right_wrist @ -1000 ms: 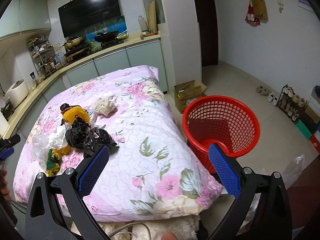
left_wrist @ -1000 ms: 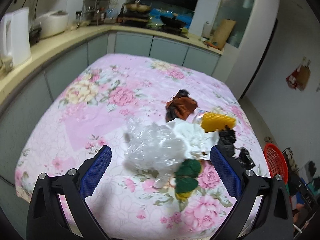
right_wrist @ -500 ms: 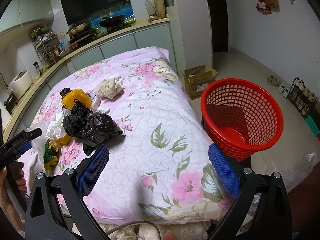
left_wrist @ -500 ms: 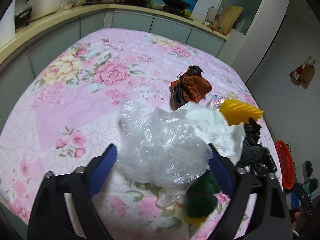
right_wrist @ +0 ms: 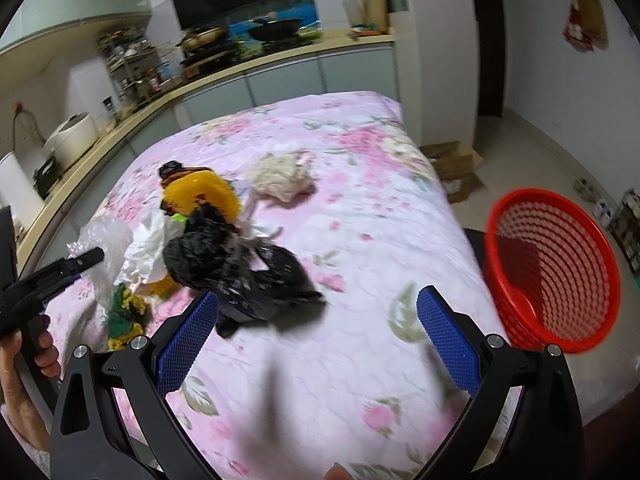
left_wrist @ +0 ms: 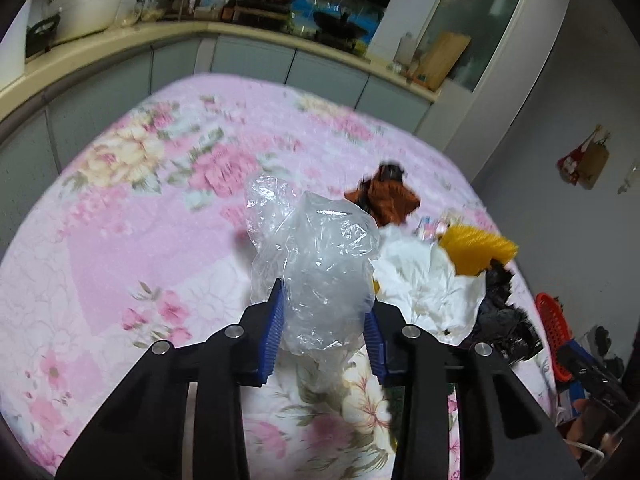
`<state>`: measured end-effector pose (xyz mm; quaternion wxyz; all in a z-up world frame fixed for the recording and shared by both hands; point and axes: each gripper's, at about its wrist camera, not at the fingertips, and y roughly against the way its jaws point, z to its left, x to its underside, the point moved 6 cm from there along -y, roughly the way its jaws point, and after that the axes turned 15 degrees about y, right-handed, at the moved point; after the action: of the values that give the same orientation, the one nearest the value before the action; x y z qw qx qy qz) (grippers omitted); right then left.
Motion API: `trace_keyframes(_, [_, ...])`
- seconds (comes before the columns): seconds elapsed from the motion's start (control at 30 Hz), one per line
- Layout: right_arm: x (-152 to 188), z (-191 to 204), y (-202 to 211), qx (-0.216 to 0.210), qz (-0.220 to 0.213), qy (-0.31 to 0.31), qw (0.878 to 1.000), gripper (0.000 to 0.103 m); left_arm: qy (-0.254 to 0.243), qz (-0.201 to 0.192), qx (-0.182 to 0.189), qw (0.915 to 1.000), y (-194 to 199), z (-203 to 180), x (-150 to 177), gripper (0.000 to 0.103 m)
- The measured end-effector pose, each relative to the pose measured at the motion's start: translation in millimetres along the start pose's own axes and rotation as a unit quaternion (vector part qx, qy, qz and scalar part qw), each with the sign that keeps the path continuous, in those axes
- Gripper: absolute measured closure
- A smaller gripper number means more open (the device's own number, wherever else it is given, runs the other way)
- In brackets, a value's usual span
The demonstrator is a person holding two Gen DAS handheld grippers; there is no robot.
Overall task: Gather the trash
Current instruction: 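Grasp the clear plastic bag with the left tool while the right tool grasps a black plastic bag, then lift both held bags and carry them over the red wastebasket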
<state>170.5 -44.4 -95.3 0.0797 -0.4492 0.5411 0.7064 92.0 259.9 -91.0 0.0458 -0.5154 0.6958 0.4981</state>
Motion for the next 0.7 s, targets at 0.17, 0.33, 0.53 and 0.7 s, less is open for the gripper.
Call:
trace_keyframes(0.17, [-8,15,-18,-0.02,0.002,0.021,1.0,0.007,0.002,-0.043,0.014,0.999,25,1,-14,0.069])
trace_keyframes(0.33, [-13,28,-37,-0.029,0.012,0.04,0.999,0.007,-0.007,-0.061,0.011,0.9981,34,-3,-21,0.069])
trace_keyframes(0.53, [-9,35,-56,-0.027,0.035,0.053,0.998,0.011,-0.01,-0.06,0.005,0.9981,33,-4,-22,0.069])
trace_keyframes(0.7, [0,34,-64,-0.033,0.052,0.055,0.997,0.038,-0.016,-0.056,0.002,0.9983,31,-7,-18,0.069])
